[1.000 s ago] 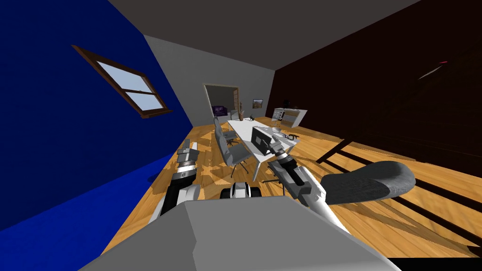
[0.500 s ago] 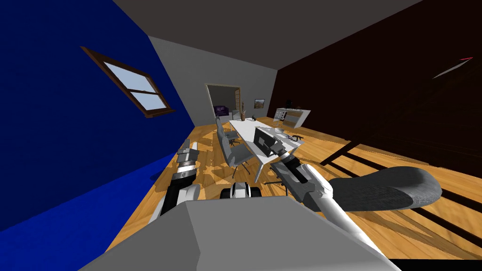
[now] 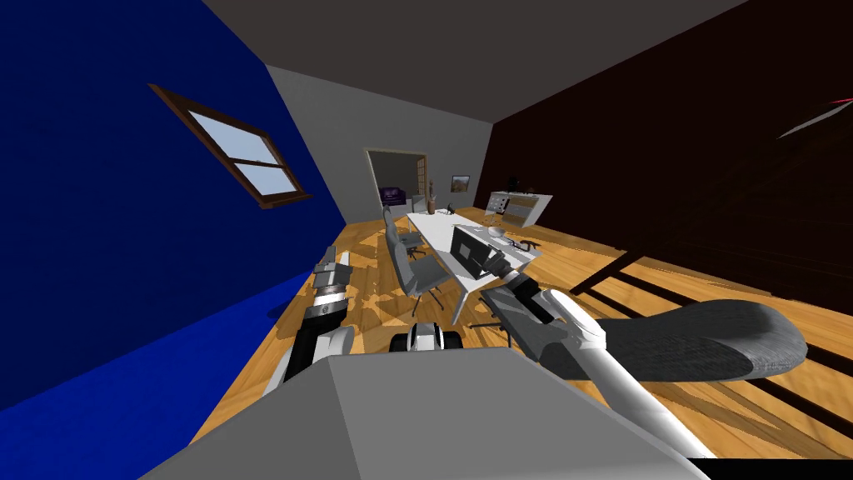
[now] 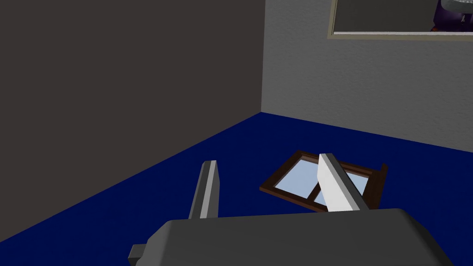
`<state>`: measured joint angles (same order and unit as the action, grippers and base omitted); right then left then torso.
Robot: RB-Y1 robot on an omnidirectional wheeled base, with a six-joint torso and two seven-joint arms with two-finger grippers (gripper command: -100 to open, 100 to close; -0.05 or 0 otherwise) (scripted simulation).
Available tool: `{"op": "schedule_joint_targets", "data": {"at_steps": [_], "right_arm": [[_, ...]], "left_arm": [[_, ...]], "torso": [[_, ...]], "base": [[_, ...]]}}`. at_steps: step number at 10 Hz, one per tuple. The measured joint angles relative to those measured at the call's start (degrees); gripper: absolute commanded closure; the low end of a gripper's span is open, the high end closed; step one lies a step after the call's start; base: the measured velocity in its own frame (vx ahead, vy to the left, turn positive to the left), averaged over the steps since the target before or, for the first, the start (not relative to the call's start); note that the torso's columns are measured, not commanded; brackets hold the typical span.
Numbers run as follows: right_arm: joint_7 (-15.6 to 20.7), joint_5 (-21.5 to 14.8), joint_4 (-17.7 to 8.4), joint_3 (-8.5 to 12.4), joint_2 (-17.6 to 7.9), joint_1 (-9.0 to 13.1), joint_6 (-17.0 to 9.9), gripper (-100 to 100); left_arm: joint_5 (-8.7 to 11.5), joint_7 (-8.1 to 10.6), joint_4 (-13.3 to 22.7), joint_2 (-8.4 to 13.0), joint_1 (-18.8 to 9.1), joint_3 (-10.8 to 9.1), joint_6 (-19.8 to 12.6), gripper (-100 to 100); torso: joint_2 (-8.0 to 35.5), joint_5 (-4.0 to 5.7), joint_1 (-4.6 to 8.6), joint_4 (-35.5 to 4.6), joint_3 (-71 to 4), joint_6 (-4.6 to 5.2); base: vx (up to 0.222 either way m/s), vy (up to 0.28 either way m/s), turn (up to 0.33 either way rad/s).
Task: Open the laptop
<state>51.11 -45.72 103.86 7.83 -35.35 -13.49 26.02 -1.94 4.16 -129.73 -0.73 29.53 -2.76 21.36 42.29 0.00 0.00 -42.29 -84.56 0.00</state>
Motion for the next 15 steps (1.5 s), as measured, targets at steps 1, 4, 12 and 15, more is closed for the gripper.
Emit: {"op": "schedule_joint_targets", "data": {"at_steps": [1,4,12,15], "right_arm": [[1.02,-0.89,-0.86,0.33,-1.11,0.0,-0.01,-100],[3.46,-3.39,-2.95,0.96,-4.06,0.15,-0.48,-100],[0.14,-1.67,-4.79,1.7,-7.07,1.44,-1.29,100],[-4.05,0.99,-7.05,1.11,-7.94,2.62,-1.18,100]], "left_arm": [[0.0,0.0,0.0,0.0,0.0,0.0,0.0,0],[0.0,0.0,0.0,0.0,0.0,0.0,0.0,0],[0.0,0.0,0.0,0.0,0.0,0.0,0.0,0],[0.0,0.0,0.0,0.01,0.0,-0.01,0.0,0]], "torso": [[0.01,0.0,0.0,0.0,0.0,0.0],[-0.12,0.11,0.19,0.11,-0.06,0.08],[-0.49,0.43,0.56,0.46,-0.25,0.11],[-0.58,0.52,0.78,0.53,-0.3,0.17]], "base": [[0.008,0.006,0.007],[0.0,0.0,0.0],[0.012,-0.016,0.031],[-0.014,-0.068,0.056]]}}
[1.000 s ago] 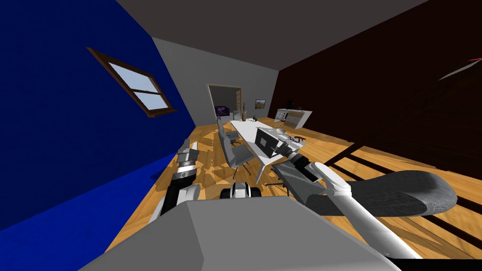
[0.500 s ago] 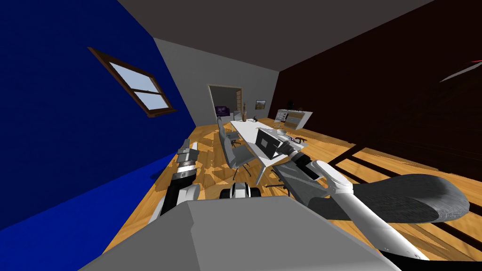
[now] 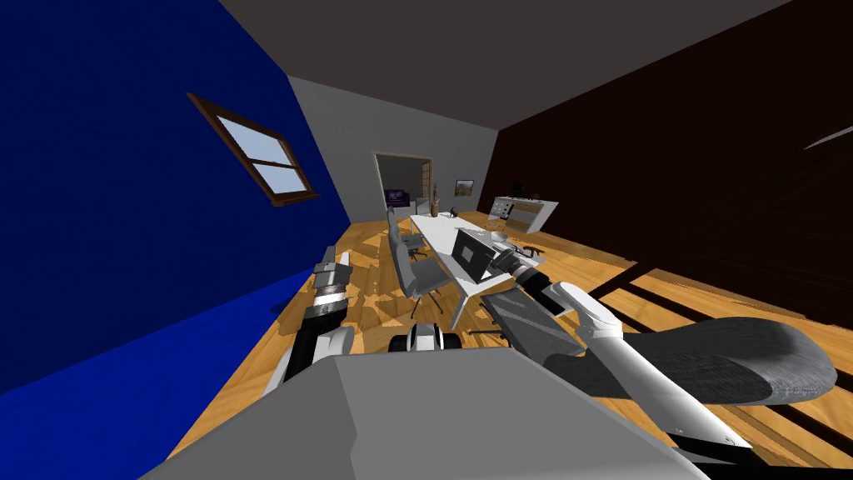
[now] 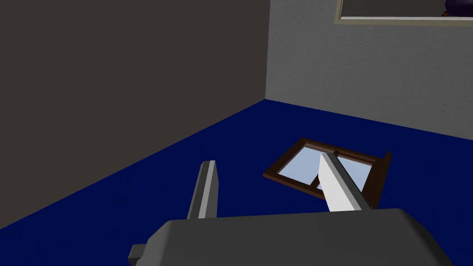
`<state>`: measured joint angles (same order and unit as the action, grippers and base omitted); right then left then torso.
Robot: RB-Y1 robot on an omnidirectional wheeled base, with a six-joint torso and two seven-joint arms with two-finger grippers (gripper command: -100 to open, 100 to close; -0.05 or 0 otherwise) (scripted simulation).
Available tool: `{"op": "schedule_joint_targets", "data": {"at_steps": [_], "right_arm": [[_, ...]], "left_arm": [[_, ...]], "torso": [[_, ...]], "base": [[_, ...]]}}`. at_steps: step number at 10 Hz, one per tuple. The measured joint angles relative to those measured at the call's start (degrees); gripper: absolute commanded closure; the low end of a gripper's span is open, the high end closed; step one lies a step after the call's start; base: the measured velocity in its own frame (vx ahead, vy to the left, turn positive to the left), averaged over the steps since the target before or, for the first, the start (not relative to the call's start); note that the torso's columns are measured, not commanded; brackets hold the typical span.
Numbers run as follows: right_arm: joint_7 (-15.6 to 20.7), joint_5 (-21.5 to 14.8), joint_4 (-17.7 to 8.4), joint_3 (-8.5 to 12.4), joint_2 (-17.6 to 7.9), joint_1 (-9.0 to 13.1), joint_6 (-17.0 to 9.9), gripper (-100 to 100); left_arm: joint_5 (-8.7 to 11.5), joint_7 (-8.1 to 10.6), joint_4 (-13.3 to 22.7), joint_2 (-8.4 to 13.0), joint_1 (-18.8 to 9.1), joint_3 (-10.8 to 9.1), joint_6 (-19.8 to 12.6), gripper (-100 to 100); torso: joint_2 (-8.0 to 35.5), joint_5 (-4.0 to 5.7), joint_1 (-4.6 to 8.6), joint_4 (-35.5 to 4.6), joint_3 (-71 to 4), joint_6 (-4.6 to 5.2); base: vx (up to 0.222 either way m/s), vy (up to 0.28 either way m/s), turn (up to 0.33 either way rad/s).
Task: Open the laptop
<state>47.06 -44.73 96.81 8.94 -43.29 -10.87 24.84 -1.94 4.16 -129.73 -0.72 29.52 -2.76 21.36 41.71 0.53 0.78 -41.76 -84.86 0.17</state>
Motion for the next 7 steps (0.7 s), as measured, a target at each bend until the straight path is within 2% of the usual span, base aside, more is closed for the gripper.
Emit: {"op": "schedule_joint_targets", "data": {"at_steps": [4,6,7], "right_arm": [[-6.08,3.72,-2.95,-0.58,-1.27,1.17,-0.3,100],[-7.46,4.81,-3.6,-0.51,-1.15,1.6,-0.41,100],[-8.67,5.78,-4.97,-0.8,-0.74,2.11,-0.27,100]], "left_arm": [[0.0,0.0,0.0,0.0,0.0,0.0,0.0,0],[0.0,0.0,0.0,0.0,0.0,0.0,0.0,0],[0.0,0.0,0.0,0.01,0.0,-0.01,0.0,0]], "torso": [[0.13,-0.09,-0.21,-0.03,0.08,-0.03],[0.24,-0.24,-0.51,-0.18,0.14,-0.25],[0.15,-0.2,-0.46,-0.15,0.09,-0.3]], "base": [[-0.007,-0.063,0.041],[-0.005,-0.102,0.085],[-0.002,-0.116,0.064]]}}
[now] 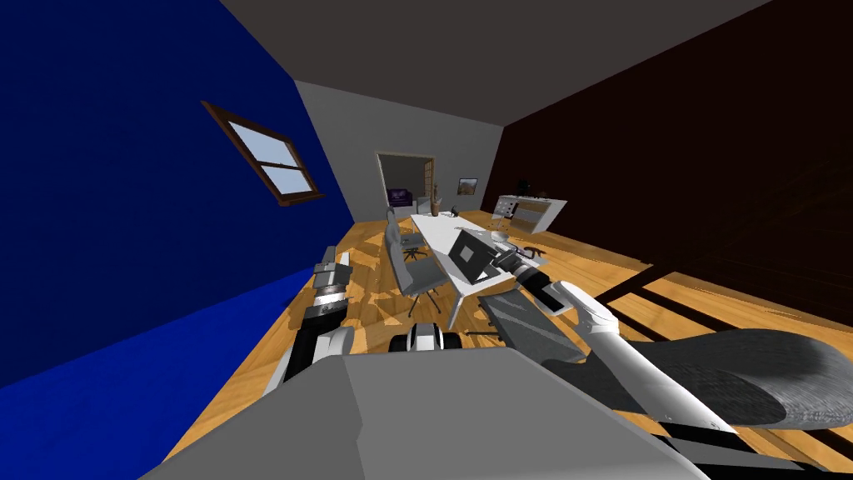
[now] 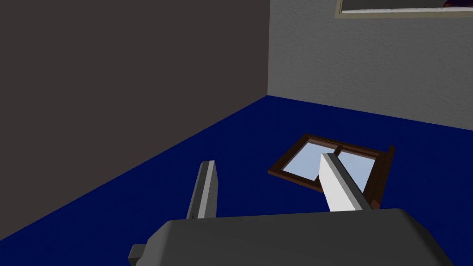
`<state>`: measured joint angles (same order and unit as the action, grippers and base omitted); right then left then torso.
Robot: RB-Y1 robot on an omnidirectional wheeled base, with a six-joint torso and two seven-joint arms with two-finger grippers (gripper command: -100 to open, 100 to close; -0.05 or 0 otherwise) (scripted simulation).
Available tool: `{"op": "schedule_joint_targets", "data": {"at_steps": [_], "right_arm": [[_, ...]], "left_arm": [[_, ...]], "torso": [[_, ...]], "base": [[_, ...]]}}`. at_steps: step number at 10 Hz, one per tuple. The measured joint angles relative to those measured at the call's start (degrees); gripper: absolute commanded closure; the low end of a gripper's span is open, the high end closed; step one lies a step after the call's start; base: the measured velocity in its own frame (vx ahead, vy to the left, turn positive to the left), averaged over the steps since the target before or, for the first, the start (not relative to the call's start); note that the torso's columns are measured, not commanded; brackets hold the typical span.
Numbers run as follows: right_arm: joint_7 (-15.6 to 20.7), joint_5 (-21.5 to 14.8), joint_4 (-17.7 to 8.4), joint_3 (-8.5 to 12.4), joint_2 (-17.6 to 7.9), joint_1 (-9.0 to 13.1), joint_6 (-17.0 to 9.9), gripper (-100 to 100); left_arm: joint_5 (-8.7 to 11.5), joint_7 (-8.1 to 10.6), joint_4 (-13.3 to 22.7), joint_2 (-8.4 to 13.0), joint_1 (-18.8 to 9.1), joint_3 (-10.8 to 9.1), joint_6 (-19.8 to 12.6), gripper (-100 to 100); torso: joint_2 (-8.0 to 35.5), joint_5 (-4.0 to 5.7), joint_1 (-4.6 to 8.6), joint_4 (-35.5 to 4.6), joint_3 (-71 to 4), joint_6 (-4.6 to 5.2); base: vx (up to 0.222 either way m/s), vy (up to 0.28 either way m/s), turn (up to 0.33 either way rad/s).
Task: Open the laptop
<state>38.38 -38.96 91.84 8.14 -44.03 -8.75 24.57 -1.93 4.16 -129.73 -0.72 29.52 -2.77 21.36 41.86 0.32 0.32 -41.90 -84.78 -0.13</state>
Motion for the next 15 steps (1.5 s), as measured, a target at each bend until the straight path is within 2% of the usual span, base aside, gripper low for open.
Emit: {"op": "schedule_joint_targets", "data": {"at_steps": [2,4,6,8,9,10,15], "right_arm": [[-1.72,1.23,-1.08,-0.31,0.69,0.27,-0.18,100],[-3.04,2.39,-3.62,-0.93,1.31,1.5,0.01,100],[-4.89,3.93,-4.94,-1.27,1.95,1.42,-0.01,100],[-6.84,5.51,-7.6,-2.05,2.55,2.35,0.37,100],[-7.11,5.64,-7.74,-2.07,2.65,2.34,0.43,100],[-7.48,6.39,-8.61,-2.0,3.69,2.57,0.6,100],[-11.34,10.67,-15.12,-4.28,9.68,4.2,2.38,100]], "left_arm": [[0.0,0.0,0.0,0.0,0.01,0.0,0.0,0],[0.0,0.0,0.0,-0.01,0.0,0.0,0.0,0],[0.0,0.0,0.0,0.0,0.0,0.0,0.0,0],[0.0,0.0,0.0,0.0,0.0,0.0,0.0,0],[0.0,0.0,0.0,-0.01,0.01,0.01,0.0,0],[0.0,0.0,0.0,-0.01,0.01,0.0,0.0,0],[0.0,0.0,0.0,-0.01,0.0,0.01,0.0,0]], "torso": [[0.05,-0.01,-0.25,0.09,0.04,0.1],[0.02,0.06,-0.3,0.17,0.04,-0.07],[-0.02,0.18,-0.2,0.24,0.01,-0.05],[-0.11,0.2,-0.13,0.27,-0.06,-0.08],[-0.03,0.05,0.05,-0.02,0.01,0.01],[0.08,0.11,0.1,-0.03,0.09,-0.08],[-0.43,1.13,2.25,0.14,0.14,-0.06]], "base": [[-0.001,-0.064,0.021],[-0.012,-0.074,0.063],[-0.001,-0.091,0.054],[-0.022,-0.057,0.041],[-0.01,-0.049,0.037],[-0.006,-0.11,0.057],[-0.013,-0.113,0.068]]}}
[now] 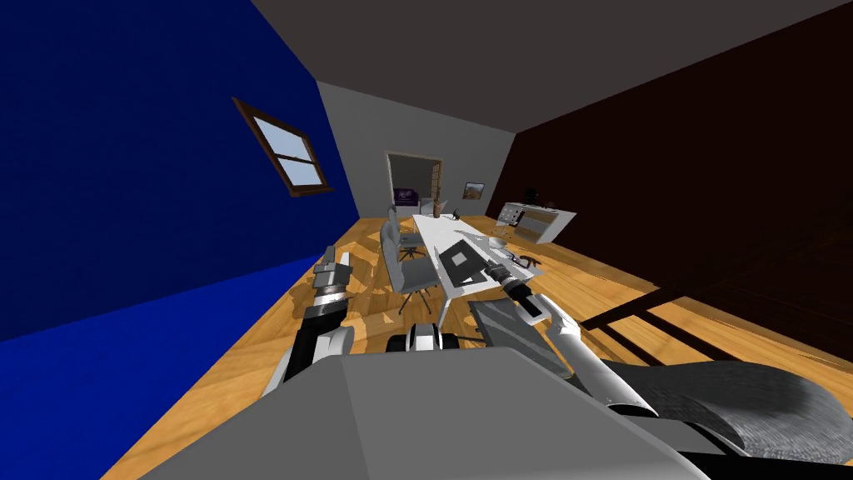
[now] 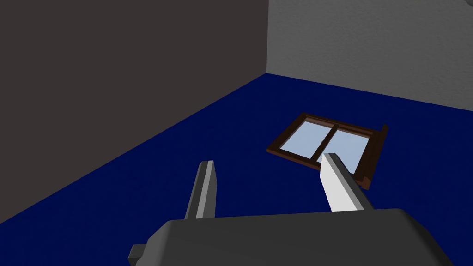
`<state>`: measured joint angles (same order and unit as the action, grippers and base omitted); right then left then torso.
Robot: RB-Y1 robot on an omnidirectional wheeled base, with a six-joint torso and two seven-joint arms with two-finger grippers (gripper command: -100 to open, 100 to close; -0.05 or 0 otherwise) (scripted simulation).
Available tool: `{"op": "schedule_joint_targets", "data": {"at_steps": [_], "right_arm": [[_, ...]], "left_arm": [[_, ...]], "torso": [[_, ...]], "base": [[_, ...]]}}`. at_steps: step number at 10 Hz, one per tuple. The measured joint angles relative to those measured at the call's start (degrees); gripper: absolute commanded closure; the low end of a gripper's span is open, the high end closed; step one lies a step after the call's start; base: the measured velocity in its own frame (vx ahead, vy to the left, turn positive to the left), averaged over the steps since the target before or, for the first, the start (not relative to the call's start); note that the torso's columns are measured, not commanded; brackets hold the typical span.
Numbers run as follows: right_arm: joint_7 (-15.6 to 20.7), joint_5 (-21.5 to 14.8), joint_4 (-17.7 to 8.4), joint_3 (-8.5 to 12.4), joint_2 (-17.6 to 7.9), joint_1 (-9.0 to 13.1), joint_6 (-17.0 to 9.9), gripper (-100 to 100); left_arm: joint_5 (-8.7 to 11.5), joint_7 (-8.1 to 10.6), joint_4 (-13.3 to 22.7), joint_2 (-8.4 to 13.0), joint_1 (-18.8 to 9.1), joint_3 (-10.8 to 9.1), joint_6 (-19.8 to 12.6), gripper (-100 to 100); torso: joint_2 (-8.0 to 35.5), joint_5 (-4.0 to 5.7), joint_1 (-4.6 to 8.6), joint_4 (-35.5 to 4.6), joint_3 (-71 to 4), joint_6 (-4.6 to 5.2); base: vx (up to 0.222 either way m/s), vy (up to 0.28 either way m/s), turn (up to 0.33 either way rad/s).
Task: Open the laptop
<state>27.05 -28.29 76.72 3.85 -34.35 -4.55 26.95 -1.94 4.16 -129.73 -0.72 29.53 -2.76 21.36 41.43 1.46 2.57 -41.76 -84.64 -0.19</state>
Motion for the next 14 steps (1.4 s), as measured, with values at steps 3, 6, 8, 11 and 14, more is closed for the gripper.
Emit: {"op": "schedule_joint_targets", "data": {"at_steps": [3,6,8,11,14], "right_arm": [[-1.3,1.87,-2.27,-0.57,3.06,0.86,0.81,100],[-2.75,3.23,-3.55,-0.7,3.96,1.29,1.26,-100],[-4.23,3.37,-2.89,-0.71,1.98,1.73,-0.03,-100],[-7.45,3.74,-1.61,-1.28,-1.75,2.42,-2.79,-100],[-9.63,4.03,-0.98,-0.99,-4.98,2.98,-4.41,-100]], "left_arm": [[0.0,0.0,0.0,0.0,0.01,-0.01,0.0,0],[0.0,0.0,0.01,-0.01,-0.01,0.01,0.0,0],[0.0,0.0,0.0,-0.01,0.0,0.01,0.0,0],[0.0,0.0,0.0,-0.01,0.0,0.01,0.0,0],[0.0,0.0,0.0,0.0,0.01,0.0,0.0,0]], "torso": [[-0.05,0.06,0.0,0.09,0.01,0.09],[0.25,-0.4,-0.65,-0.13,0.06,-0.04],[0.41,-0.95,-1.33,-0.34,-0.03,0.17],[0.75,-1.94,-1.96,-0.67,-0.26,0.22],[0.92,-1.92,-2.19,-0.68,-0.14,0.37]], "base": [[-0.01,-0.023,0.04],[-0.05,0.046,0.068],[-0.045,0.065,0.043],[-0.055,0.067,0.069],[-0.035,0.039,0.032]]}}
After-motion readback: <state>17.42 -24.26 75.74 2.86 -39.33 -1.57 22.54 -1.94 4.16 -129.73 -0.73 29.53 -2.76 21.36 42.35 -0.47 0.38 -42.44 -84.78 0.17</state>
